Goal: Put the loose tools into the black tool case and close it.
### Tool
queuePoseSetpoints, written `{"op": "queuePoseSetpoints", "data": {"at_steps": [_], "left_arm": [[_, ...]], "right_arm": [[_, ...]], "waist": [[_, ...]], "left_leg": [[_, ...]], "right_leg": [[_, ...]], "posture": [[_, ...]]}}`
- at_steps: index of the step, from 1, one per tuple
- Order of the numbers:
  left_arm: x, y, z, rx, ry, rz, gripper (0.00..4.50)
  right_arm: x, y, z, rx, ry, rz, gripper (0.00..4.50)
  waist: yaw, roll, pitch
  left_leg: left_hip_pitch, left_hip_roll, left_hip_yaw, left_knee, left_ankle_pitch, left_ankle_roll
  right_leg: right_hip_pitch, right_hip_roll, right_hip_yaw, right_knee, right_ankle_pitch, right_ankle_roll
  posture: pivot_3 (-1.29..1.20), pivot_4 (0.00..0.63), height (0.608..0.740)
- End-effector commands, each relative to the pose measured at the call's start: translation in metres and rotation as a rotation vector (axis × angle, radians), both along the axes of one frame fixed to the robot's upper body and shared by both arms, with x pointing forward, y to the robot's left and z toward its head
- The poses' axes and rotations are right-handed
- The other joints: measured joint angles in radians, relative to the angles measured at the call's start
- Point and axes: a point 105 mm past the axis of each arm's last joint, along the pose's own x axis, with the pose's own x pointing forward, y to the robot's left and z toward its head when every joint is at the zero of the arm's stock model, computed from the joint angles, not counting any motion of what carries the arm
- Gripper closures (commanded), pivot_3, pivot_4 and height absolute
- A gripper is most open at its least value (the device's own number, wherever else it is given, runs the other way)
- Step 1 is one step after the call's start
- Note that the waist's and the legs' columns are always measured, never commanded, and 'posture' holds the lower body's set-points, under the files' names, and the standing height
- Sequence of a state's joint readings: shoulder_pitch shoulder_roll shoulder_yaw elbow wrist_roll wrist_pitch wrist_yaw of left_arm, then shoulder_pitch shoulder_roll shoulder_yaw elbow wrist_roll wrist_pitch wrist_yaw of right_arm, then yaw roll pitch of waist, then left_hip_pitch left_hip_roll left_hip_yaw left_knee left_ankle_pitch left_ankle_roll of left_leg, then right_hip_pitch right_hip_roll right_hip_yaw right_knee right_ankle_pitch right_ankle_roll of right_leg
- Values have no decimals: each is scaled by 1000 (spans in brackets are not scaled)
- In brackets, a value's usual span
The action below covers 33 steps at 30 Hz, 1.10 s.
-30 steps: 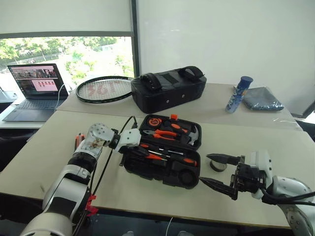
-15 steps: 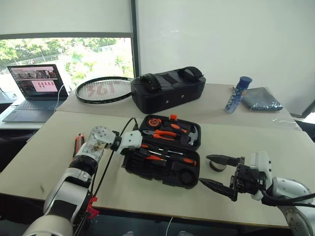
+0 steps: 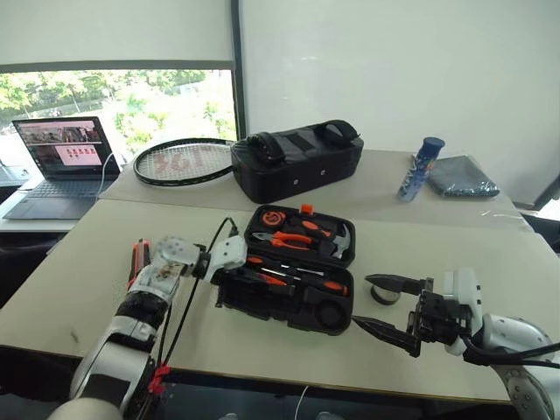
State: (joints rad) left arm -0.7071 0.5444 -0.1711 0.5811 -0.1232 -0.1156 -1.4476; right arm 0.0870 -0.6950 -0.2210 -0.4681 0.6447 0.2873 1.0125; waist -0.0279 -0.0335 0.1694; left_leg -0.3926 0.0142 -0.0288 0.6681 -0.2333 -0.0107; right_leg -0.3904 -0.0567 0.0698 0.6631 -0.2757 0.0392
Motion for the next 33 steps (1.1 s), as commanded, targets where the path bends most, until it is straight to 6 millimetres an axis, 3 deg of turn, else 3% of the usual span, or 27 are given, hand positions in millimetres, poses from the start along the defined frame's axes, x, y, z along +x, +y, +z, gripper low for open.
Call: {"op": "queuePoseSetpoints", "data": {"at_steps": [1,3,6,13,15,17,20,24,28,33], "left_arm": [[-10,23,41,-171,-61,62,4486],[-21,43,46,-225,-51,145,4486],[-37,78,45,-254,-71,323,3776],[-95,166,37,-346,-138,849,1349],[-123,201,24,-392,-142,1074,602],[-146,220,10,-410,-125,1220,64],[-160,227,3,-435,-131,1326,64],[-153,223,2,-477,-117,1395,64],[-112,204,14,-550,-19,1428,64],[-64,197,11,-445,109,1574,64]], "right_arm": [[-4,2,12,31,-67,28,0],[-3,3,14,52,-88,31,0],[-4,4,16,75,-115,40,0],[-9,2,11,92,-168,50,0],[-13,3,6,99,-177,57,0],[-14,4,3,110,-179,54,0],[-14,4,1,125,-204,36,0],[-12,3,1,130,-243,23,0],[-7,5,6,139,-249,35,0],[-5,14,13,155,-242,68,0]], "waist": [[-4,0,0],[-4,0,0],[-13,1,0],[-12,1,1],[-8,1,0],[-6,0,0],[-2,0,0],[17,-1,0],[17,-1,0],[5,-2,-1]], "left_leg": [[0,0,0,0,0,0],[0,0,-1,0,0,0],[2,1,-2,-1,0,0],[3,3,-9,-4,0,0],[4,2,-9,-5,0,0],[4,2,-9,-5,0,0],[4,3,-8,-6,0,0],[4,3,-7,-6,0,0],[4,3,0,-6,0,0],[5,1,-1,-6,0,-1]], "right_leg": [[0,0,0,0,0,0],[0,-1,0,0,0,0],[1,-2,0,-1,0,0],[1,-4,1,-2,0,0],[3,-5,1,-3,0,0],[3,-6,0,-4,0,0],[3,-6,1,-6,0,0],[4,-5,0,-7,-1,1],[4,-5,0,-6,-1,2],[3,-2,0,-5,1,-1]], "posture": [[0,150,740],[0,150,740],[0,150,740],[0,150,740],[0,150,740],[0,150,740],[0,150,740],[0,150,740],[0,150,740],[0,150,740]]}}
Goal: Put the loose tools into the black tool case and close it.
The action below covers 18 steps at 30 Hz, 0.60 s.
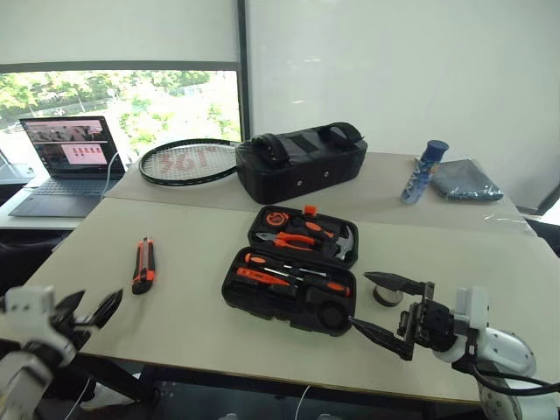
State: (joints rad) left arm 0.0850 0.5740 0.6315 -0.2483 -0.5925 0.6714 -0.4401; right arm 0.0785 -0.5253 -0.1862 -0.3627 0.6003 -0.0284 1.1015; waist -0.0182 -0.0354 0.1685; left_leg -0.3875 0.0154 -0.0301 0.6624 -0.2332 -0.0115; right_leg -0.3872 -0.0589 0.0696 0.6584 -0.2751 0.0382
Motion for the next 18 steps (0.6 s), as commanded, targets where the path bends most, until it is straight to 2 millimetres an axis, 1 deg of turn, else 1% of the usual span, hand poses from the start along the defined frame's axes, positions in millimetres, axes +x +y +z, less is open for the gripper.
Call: {"op": "queuePoseSetpoints", "data": {"at_steps": [1,2,4,6,7,10,12,15,17,18], "left_arm": [[25,4,2,-26,102,147,64],[31,6,3,-40,114,186,64],[42,3,3,-49,169,191,64],[53,2,-3,-61,249,213,64],[58,-2,-7,-62,288,201,64],[74,-15,-10,-70,333,146,64],[77,-17,-17,-61,405,145,64],[81,-22,-23,-43,463,114,64],[81,-20,-26,-35,487,122,64],[79,-16,-28,-31,496,138,307]], "right_arm": [[-1,8,11,12,-19,34,0],[-1,9,11,12,-17,38,0],[0,12,12,10,-13,49,0],[1,15,15,13,-16,51,0],[2,16,16,14,-18,52,0],[3,18,17,16,-22,53,0],[3,19,17,17,-23,52,0],[3,20,17,19,-21,50,0],[3,20,17,20,-21,49,0],[3,20,17,21,-22,48,0]], "waist": [[-7,0,0],[-8,0,0],[-14,0,0],[-18,0,0],[-19,0,0],[-17,0,0],[-16,0,0],[-13,1,0],[-10,3,0],[-10,3,-1]], "left_leg": [[0,0,-1,0,0,0],[0,0,-2,-1,0,0],[-1,-1,-6,-1,0,0],[-1,-1,-6,-2,-1,-1],[-1,-1,-7,-2,-1,-1],[-1,-2,-7,-2,-1,-1],[-1,-2,-7,-2,-1,-1],[0,-2,-7,-2,-1,-1],[0,-2,-7,-2,-1,-1],[1,-2,-7,-2,-1,-1]], "right_leg": [[-1,0,0,0,0,0],[-1,0,1,1,0,0],[-2,0,0,1,0,0],[-3,0,0,1,0,0],[-3,0,0,2,0,0],[-2,-1,0,2,0,0],[-2,-1,0,2,0,0],[-2,-1,0,2,0,0],[-2,-1,0,2,0,0],[-2,-1,0,3,0,0]], "posture": [[0,150,740],[0,150,740],[0,150,740],[0,150,740],[0,150,740],[0,150,740],[0,150,740],[0,150,740],[0,150,740],[0,150,740]]}}
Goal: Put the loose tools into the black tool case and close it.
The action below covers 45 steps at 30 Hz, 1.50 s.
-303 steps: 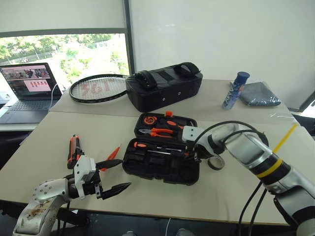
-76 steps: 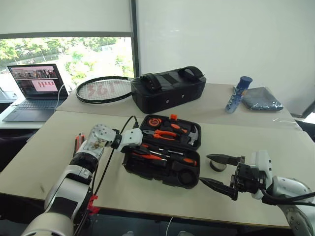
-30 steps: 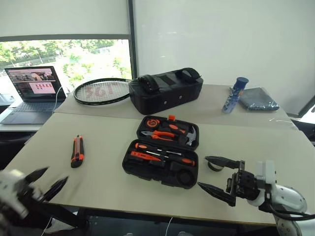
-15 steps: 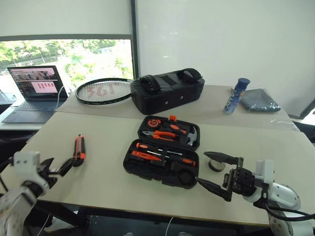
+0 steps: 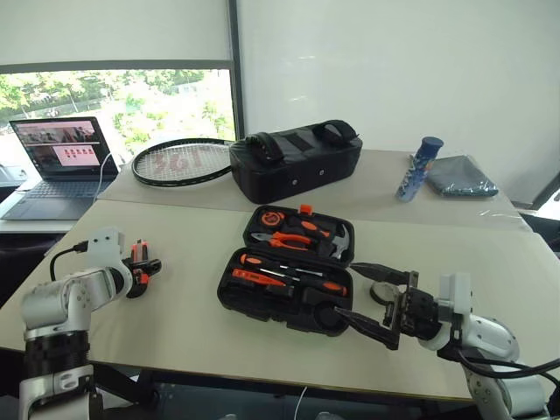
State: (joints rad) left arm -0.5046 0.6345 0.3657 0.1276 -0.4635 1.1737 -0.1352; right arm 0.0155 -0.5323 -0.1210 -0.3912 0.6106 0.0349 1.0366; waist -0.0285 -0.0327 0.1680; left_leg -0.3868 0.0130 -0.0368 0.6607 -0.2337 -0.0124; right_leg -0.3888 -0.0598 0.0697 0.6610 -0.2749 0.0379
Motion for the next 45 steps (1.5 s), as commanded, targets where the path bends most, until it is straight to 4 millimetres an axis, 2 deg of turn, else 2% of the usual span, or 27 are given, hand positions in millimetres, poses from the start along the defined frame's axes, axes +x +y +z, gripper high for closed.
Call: {"op": "queuePoseSetpoints", "data": {"at_steps": [1,2,6,7,8,9,12,15,18,22,24,27,33,41,45], "left_arm": [[-8,5,-17,11,90,10,574],[-10,6,-20,2,94,20,731],[-19,8,-28,-1,121,10,2169],[-17,10,-26,6,93,8,2587],[-15,11,-22,-1,69,11,2812],[-11,10,-16,-5,27,0,2821],[6,-5,30,-41,-251,-162,2821],[2,-37,78,-38,-491,-517,2821],[-11,-72,98,49,-601,-907,2821],[-31,-115,84,148,-526,-1420,2821],[-37,-135,70,239,-437,-1679,2821],[-36,-160,55,317,-336,-1898,2821],[-23,-186,30,429,-222,-2026,2821],[-11,-194,13,529,-172,-2041,2821],[-17,-200,3,552,-129,-2119,2821]], "right_arm": [[-4,3,9,3,-39,14,0],[-4,3,10,5,-43,9,0],[-2,-1,11,8,-51,-6,0],[-2,-2,10,6,-49,-8,0],[-2,-3,9,3,-48,-9,0],[-2,-4,9,0,-46,-9,0],[-3,-8,7,-17,-42,-15,0],[-5,-16,6,-36,-38,-40,0],[-8,-23,5,-51,-29,-68,0],[-13,-28,3,-62,-13,-95,0],[-16,-29,1,-65,-8,-105,0],[-20,-29,1,-61,-4,-124,0],[-26,-25,0,-55,5,-142,0],[-32,-26,0,-51,12,-179,0],[-33,-26,-2,-53,21,-183,0]], "waist": [[1,1,0],[2,1,0],[-2,3,-2],[-1,3,-2],[-1,3,-2],[0,3,-2],[4,2,-1],[11,-4,2],[13,-4,2],[17,-2,2],[18,-2,2],[17,-3,2],[1,-2,2],[6,-2,2],[7,-2,2]], "left_leg": [[0,0,0,0,0,0],[1,0,0,0,0,0],[1,0,1,0,0,0],[1,0,1,0,0,0],[1,0,1,0,0,0],[1,0,1,0,0,0],[0,0,1,0,0,0],[-3,1,4,0,1,-1],[-5,1,8,0,0,-2],[-5,1,10,-1,0,-2],[-6,1,11,-1,0,-2],[-6,1,11,0,0,-2],[-7,1,11,0,-1,0],[-9,1,10,1,-1,0],[-6,1,10,1,-1,0]], "right_leg": [[0,0,0,0,0,0],[0,0,0,0,0,0],[0,0,1,0,0,0],[0,0,1,0,0,0],[0,0,1,0,0,0],[0,0,1,0,0,0],[0,-1,1,0,0,0],[-2,0,-1,-1,0,0],[-4,0,-2,-4,0,-1],[-2,-1,-1,-7,0,-1],[-1,0,-1,-8,0,0],[-1,1,-1,-8,0,0],[-2,2,0,-8,0,1],[-3,2,-1,-7,0,1],[-1,2,0,-6,0,1]], "posture": [[0,150,740],[0,150,740],[0,150,740],[0,150,740],[0,150,740],[0,150,740],[0,150,740],[0,150,740],[0,150,740],[0,150,740],[0,150,740],[0,150,740],[0,150,740],[0,150,740],[0,150,740]]}}
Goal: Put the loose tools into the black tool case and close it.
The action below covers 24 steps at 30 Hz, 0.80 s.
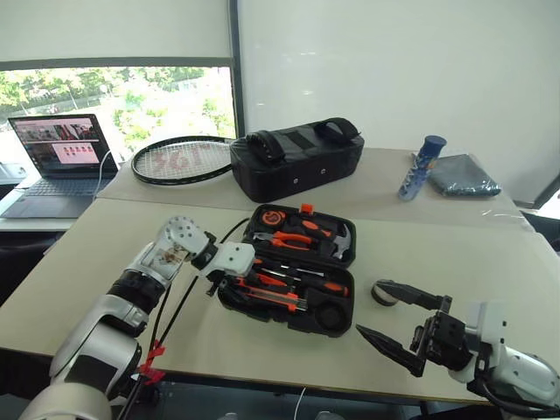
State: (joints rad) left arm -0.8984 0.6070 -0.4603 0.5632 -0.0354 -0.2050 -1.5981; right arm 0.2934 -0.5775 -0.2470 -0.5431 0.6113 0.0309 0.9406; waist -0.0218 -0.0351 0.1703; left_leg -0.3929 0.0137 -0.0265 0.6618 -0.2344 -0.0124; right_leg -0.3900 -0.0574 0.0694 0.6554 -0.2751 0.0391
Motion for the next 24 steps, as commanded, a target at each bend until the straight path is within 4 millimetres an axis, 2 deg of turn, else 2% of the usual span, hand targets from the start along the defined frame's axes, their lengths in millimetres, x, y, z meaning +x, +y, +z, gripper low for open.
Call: {"op": "queuePoseSetpoints", "data": {"at_steps": [1,7,9,12,18,22,24], "left_arm": [[-2,-3,-7,59,-8,-43,2821],[2,-3,-12,92,-1,-4,2821],[3,-6,-7,62,-7,2,1808],[1,-16,9,-46,-2,-15,808],[-7,-31,53,-255,34,-49,808],[-5,-21,49,-244,27,-18,808],[-7,-16,43,-236,24,-20,1326]], "right_arm": [[-4,2,11,-4,-53,3,0],[0,2,13,-4,-61,2,0],[0,2,13,-4,-60,2,0],[1,1,12,-4,-59,1,0],[5,1,11,-2,-58,5,0],[7,0,11,-1,-61,6,0],[7,0,11,0,-63,6,0]], "waist": [[2,0,0],[8,1,-1],[8,2,-1],[1,2,-1],[-1,1,-1],[0,1,-1],[1,1,-1]], "left_leg": [[1,0,0,0,0,0],[2,0,0,0,0,0],[2,0,0,0,0,0],[2,0,0,0,0,0],[-2,0,-1,0,0,1],[-1,0,-1,0,0,1],[-1,0,-1,0,0,1]], "right_leg": [[1,0,0,0,0,0],[2,0,0,0,-1,2],[2,0,0,0,-1,3],[2,0,0,0,-1,2],[-2,0,0,0,0,1],[-1,0,0,1,0,1],[-1,0,0,1,0,1]], "posture": [[0,150,740],[0,150,740],[0,150,740],[0,150,740],[0,150,740],[0,150,740],[0,150,740]]}}
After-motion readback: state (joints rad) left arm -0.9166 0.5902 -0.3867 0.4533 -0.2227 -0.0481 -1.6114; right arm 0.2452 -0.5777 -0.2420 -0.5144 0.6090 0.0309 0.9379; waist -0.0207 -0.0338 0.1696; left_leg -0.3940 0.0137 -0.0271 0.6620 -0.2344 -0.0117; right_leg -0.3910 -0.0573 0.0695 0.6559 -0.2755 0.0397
